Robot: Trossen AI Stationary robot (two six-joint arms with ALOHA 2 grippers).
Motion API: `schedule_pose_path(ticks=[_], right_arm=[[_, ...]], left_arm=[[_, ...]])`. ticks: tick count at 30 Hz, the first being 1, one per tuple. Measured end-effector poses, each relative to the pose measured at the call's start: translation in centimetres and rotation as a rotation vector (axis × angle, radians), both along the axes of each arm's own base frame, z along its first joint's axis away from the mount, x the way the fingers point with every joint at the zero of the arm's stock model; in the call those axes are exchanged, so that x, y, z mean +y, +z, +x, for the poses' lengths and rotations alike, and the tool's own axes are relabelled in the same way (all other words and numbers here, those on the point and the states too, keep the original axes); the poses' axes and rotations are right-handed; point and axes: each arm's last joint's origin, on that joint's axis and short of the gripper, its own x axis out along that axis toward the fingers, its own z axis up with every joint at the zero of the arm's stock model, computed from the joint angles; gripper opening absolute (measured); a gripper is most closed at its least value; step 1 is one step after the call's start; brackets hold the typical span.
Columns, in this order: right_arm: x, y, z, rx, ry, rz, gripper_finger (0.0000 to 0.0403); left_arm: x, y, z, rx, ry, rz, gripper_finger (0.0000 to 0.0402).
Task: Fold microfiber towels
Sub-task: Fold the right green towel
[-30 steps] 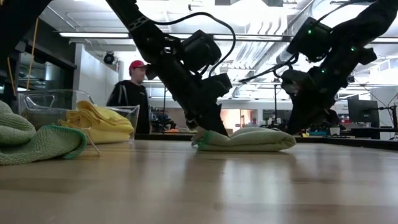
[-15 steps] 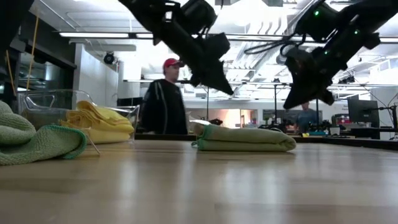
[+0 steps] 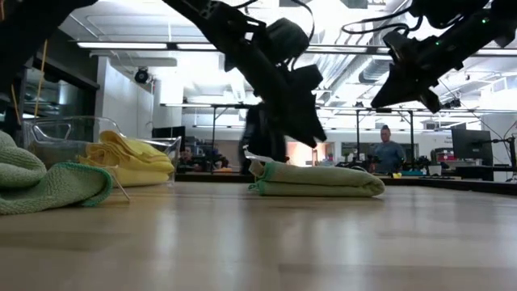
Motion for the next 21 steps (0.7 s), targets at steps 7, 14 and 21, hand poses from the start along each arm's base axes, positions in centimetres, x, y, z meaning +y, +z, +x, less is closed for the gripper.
schedule_pose_path(ticks=[7,14,21], right_arm=[[-0.2,0.2,-0.2,-0.02,-0.103,-0.024,0.0004],[-0.2,0.2,-0.2,-0.024,-0.113,-0.009,0.0004],[-0.2,0.2,-0.2,-0.026,-0.121,-0.002,0.0004]], left_arm=[[-0.2,-1.7,0.5,0.022,-0.05,-0.042,0.0244],[-0.6,-3.8,0.8,0.091,-0.04,-0.012,0.0244],[-1.5,-4.8,0.7,0.168,-0.044,-0.015,0.0243]])
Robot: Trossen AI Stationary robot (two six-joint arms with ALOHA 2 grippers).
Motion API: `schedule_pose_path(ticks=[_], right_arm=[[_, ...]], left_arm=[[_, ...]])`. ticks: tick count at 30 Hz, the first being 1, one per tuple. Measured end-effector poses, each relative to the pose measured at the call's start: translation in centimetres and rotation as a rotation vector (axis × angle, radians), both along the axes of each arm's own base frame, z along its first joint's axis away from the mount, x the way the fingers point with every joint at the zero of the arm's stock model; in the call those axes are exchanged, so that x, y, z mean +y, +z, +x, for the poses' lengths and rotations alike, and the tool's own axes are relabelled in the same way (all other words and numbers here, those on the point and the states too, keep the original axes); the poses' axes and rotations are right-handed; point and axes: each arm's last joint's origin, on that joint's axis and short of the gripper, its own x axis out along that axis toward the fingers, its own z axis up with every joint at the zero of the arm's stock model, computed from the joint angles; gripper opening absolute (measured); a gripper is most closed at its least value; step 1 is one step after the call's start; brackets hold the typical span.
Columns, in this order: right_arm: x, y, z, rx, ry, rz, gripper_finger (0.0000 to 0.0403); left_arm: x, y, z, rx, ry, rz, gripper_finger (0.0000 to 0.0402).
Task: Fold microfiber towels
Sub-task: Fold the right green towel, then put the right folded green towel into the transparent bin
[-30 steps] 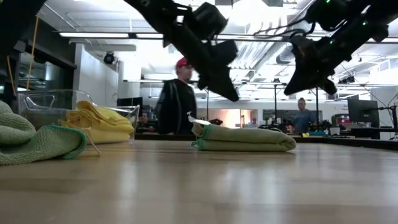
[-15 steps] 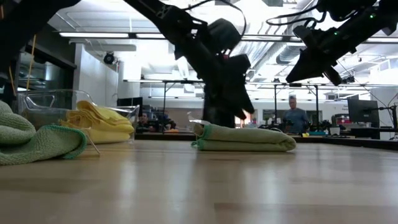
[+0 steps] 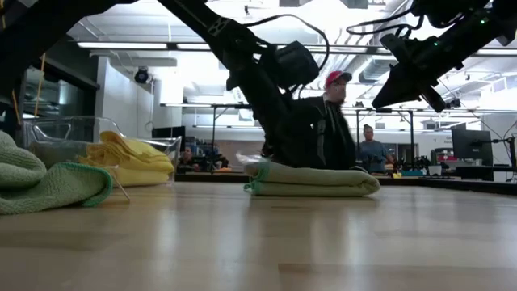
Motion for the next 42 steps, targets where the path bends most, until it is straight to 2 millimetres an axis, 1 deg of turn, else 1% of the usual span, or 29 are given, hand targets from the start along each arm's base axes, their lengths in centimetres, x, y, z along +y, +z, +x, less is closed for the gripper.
schedule_pose_path(ticks=[4,10,14,18,21,23,25,29,32,35,37,40,42], right_arm=[[0.0,0.0,0.0,0.001,0.0,0.0,0.0004],[0.0,-0.2,-0.1,0.013,-0.001,0.003,0.0004],[0.0,-0.2,-0.1,0.017,-0.019,-0.007,0.0004],[-0.1,-0.2,-0.2,0.022,-0.046,-0.019,0.0004],[-0.1,-0.2,-0.2,0.026,-0.054,-0.026,0.0004],[-0.1,-0.2,-0.2,0.027,-0.054,-0.027,0.0004],[-0.1,-0.2,-0.2,0.03,-0.053,-0.028,0.0004],[-0.1,-0.3,-0.3,0.046,-0.049,-0.029,0.0004],[-0.1,-0.4,-0.3,0.054,-0.044,-0.025,0.0004],[0.0,-0.6,-0.3,0.07,-0.035,-0.013,0.0004],[0.0,-0.7,-0.3,0.08,-0.033,-0.008,0.0004],[0.0,-0.8,-0.3,0.084,-0.033,-0.003,0.0004],[0.0,-0.7,-0.2,0.081,-0.032,-0.002,0.0004]], left_arm=[[-0.8,-0.2,-0.2,0.067,0.023,0.046,0.0241],[-2.6,-0.5,-0.8,0.178,0.036,0.0,0.0241],[-3.5,-0.5,-1.2,0.23,0.124,-0.077,0.0241],[-4.6,-0.4,-1.0,0.21,0.207,-0.206,0.0241],[-5.7,-0.2,-0.5,0.176,0.198,-0.276,0.0241],[-6.0,0.3,-0.5,0.176,0.186,-0.29,0.0241],[-5.9,1.2,0.0,0.147,0.176,-0.277,0.0241],[-4.4,4.4,-0.2,0.082,0.152,-0.186,0.0241],[-3.5,6.0,-1.0,0.065,0.11,-0.138,0.0241],[-3.1,7.5,-1.6,0.049,0.077,-0.11,0.0241],[-2.8,7.9,-1.7,0.035,0.072,-0.095,0.0241],[-2.8,7.8,-1.7,0.032,0.069,-0.09,0.0241],[-2.9,7.4,-1.5,-0.004,0.06,-0.083,0.0241]])
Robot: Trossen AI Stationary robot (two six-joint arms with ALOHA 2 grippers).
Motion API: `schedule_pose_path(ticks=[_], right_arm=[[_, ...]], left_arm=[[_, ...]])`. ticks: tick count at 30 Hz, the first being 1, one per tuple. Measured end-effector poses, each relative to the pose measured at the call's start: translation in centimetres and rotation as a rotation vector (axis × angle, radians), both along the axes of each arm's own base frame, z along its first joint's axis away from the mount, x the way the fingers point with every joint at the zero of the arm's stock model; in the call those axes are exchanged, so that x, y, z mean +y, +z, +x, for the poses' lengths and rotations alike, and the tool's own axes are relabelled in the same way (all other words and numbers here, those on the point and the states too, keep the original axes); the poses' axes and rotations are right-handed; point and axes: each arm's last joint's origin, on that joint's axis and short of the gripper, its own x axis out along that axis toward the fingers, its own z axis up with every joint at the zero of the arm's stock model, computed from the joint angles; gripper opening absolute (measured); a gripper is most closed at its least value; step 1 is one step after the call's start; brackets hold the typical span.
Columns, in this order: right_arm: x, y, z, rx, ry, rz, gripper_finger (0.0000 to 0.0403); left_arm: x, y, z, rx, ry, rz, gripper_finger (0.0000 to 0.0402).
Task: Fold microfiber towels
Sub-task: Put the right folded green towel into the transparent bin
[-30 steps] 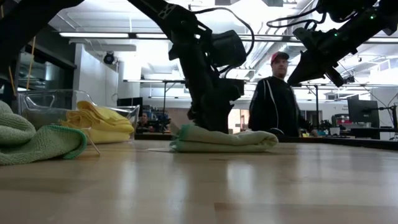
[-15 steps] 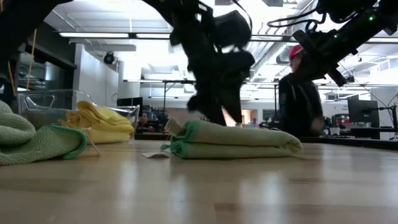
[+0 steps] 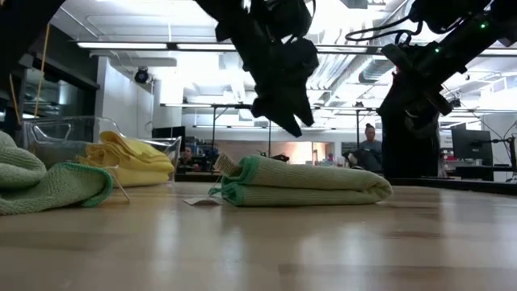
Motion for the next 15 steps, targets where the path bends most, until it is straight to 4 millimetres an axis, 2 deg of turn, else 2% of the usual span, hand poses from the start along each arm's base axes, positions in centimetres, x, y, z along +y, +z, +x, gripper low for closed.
schedule_pose_path(ticks=[2,4,12,15], right_arm=[[0.0,0.0,0.0,0.004,0.0,0.003,0.0004],[0.0,0.0,0.0,0.001,0.0,0.008,0.0004],[0.0,0.1,0.1,-0.042,-0.013,0.036,0.0004],[0.0,0.2,0.2,-0.07,-0.014,0.049,0.0004]], left_arm=[[-0.3,-0.9,-0.3,-0.038,-0.006,-0.026,0.0241],[-0.8,-1.2,-1.6,-0.076,-0.004,-0.037,0.024],[-1.7,0.7,-7.8,-0.428,0.067,0.027,0.024],[-1.5,0.4,-8.7,-0.388,0.031,0.058,0.024]])
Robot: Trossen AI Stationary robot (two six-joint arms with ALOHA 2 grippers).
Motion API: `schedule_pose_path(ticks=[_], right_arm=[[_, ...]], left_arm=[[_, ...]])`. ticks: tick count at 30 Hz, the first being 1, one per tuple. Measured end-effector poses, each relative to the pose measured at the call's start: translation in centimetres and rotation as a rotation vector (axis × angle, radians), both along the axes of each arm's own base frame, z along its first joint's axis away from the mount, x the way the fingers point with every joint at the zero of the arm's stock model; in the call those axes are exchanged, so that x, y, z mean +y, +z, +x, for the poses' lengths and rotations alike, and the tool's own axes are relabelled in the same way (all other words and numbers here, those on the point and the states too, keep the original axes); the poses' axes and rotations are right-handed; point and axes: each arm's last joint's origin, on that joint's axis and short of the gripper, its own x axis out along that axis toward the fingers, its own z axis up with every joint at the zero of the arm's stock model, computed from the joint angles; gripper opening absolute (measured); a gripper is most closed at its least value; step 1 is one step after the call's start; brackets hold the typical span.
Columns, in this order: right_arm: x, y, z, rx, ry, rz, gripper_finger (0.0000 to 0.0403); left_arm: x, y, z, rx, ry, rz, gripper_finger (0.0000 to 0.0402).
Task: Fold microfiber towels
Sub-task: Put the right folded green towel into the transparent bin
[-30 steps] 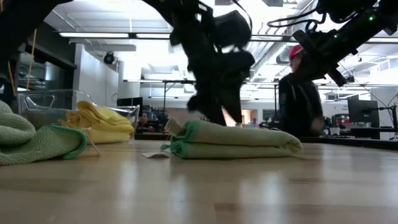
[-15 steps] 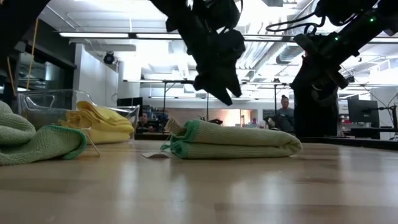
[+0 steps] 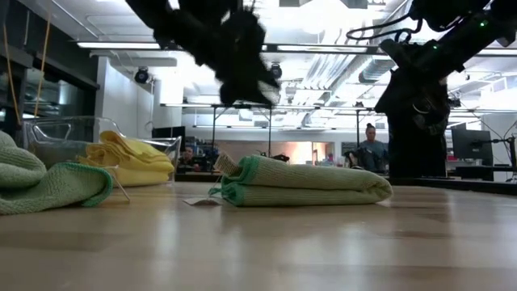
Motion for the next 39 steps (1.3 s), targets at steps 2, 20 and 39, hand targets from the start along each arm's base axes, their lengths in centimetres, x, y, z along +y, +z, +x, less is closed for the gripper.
schedule_pose_path(ticks=[2,20,39], right_arm=[[0.0,-0.1,0.0,-0.004,-0.016,0.013,0.0004],[0.0,-0.5,0.1,-0.031,-0.103,0.113,0.0004],[-0.1,-1.1,0.2,0.084,-0.023,0.041,0.0004]], left_arm=[[0.3,-1.4,-0.1,0.075,-0.019,-0.007,0.024],[0.2,-10.7,4.3,0.176,-0.163,-0.16,0.024],[-6.5,-11.3,5.2,0.231,-0.221,-0.053,0.0237]])
